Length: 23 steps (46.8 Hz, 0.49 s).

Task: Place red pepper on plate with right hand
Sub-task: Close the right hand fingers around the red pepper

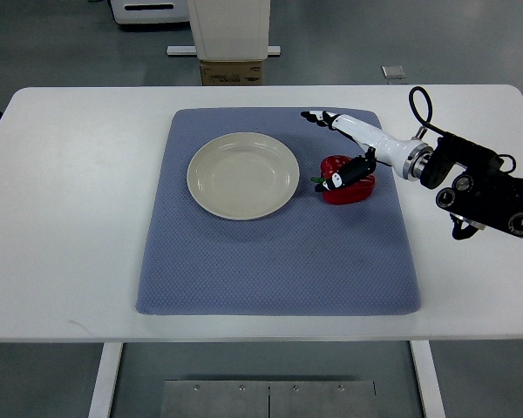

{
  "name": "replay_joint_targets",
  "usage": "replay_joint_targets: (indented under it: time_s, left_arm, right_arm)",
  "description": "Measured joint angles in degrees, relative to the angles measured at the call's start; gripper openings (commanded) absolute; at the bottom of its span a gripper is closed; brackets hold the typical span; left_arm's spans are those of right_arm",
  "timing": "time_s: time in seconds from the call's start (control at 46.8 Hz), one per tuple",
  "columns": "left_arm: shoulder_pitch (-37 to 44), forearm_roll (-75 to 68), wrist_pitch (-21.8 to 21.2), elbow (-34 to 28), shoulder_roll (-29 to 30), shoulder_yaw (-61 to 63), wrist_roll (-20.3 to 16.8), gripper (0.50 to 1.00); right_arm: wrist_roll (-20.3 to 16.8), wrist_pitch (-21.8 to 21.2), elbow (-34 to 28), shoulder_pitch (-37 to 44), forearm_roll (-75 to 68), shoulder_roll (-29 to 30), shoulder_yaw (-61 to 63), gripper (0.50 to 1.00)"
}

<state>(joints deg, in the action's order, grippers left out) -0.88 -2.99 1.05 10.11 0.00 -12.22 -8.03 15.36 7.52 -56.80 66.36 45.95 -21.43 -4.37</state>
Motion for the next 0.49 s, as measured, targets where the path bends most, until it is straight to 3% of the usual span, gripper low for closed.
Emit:
replay_joint_targets:
  time_s: [0.491]
  left_arm:
    - [0.0, 0.0, 0.0, 0.0, 0.0, 0.0, -0.03, 1.0]
  right_arm:
    - [0.03, 0.66, 1.82, -0.34, 1.23, 0.16, -3.67, 0.985]
